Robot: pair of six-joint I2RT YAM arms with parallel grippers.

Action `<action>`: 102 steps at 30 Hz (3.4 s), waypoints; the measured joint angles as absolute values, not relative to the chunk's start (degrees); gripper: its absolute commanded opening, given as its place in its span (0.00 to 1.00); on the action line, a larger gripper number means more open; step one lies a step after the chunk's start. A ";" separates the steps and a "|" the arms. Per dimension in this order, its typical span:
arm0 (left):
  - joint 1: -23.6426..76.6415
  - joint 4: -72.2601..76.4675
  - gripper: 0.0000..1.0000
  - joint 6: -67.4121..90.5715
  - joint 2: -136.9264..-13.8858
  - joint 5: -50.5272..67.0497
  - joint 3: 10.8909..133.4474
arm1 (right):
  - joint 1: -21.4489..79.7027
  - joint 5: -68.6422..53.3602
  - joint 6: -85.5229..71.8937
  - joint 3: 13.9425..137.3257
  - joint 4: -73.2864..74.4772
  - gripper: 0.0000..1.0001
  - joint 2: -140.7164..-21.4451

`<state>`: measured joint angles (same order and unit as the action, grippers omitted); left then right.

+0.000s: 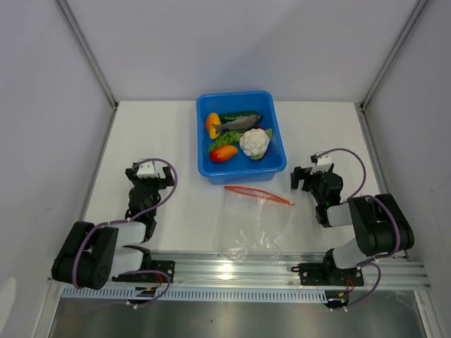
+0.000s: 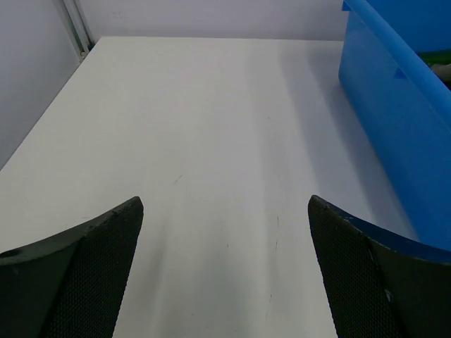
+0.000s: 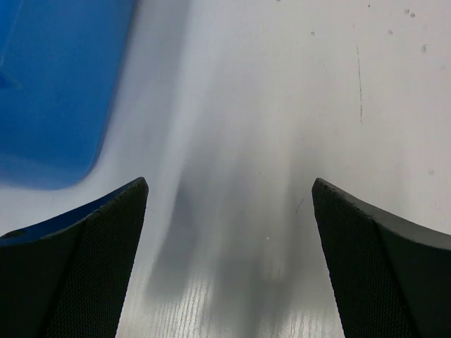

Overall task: Place the food in the zip-top bag and seal the zipper
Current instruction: Pick up the zipper food storage bag at the center of the board.

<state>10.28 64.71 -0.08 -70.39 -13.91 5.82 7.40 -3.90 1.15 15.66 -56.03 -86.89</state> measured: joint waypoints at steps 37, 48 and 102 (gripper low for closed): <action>12.75 -6.13 0.99 28.47 -29.67 -19.44 21.93 | 14.74 8.86 -30.68 46.52 35.77 0.99 -59.20; 12.78 -31.16 0.99 35.57 -33.19 -3.75 30.28 | 12.82 -15.46 -34.50 33.15 37.15 0.99 -52.16; 9.98 -58.72 0.79 62.15 -49.95 30.59 54.78 | 46.59 -22.04 -26.39 45.76 26.17 0.00 -56.31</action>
